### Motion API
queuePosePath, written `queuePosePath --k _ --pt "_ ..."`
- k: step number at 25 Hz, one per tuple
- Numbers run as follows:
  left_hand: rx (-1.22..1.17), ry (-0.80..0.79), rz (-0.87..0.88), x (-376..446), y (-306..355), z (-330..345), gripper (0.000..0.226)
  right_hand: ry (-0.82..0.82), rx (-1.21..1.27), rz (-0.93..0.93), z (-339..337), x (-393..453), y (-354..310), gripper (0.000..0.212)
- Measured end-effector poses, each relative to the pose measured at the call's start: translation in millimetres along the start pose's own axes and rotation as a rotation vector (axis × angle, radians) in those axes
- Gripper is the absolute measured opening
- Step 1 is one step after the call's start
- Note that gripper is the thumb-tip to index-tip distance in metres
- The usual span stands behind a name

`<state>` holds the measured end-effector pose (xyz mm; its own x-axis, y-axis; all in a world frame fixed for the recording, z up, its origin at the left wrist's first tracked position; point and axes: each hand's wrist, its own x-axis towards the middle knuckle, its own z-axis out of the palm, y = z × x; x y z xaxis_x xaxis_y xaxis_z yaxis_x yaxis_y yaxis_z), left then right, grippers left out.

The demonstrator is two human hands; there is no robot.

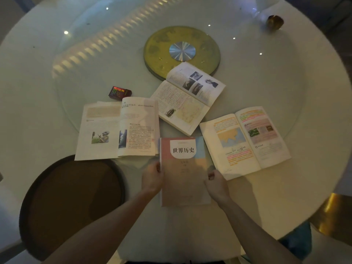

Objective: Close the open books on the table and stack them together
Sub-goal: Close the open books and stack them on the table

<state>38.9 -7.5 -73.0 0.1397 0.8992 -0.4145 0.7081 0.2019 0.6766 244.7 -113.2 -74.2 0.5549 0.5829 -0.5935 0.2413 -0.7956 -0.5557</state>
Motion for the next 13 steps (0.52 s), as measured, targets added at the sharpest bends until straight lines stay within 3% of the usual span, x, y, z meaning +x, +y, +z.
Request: queuePosePath --k 4,6,9,13 --pt "0.047 0.038 0.105 -1.1 13.1 6.5 0.025 0.067 0.076 -0.06 -16.4 -3.4 2.5 0.009" --pt "-0.04 -0.077 0.128 1.7 36.6 19.1 0.033 0.122 0.093 -0.064 -42.4 2.9 4.2 0.015" --pt "-0.147 -0.308 0.014 4.3 82.8 49.0 0.051 0.201 0.114 -0.059 -97.4 24.0 16.9 0.01" --pt "-0.198 -0.344 -0.106 9.1 131.7 102.5 0.048 0.275 0.115 -0.054 -175.3 65.6 40.8 0.036"
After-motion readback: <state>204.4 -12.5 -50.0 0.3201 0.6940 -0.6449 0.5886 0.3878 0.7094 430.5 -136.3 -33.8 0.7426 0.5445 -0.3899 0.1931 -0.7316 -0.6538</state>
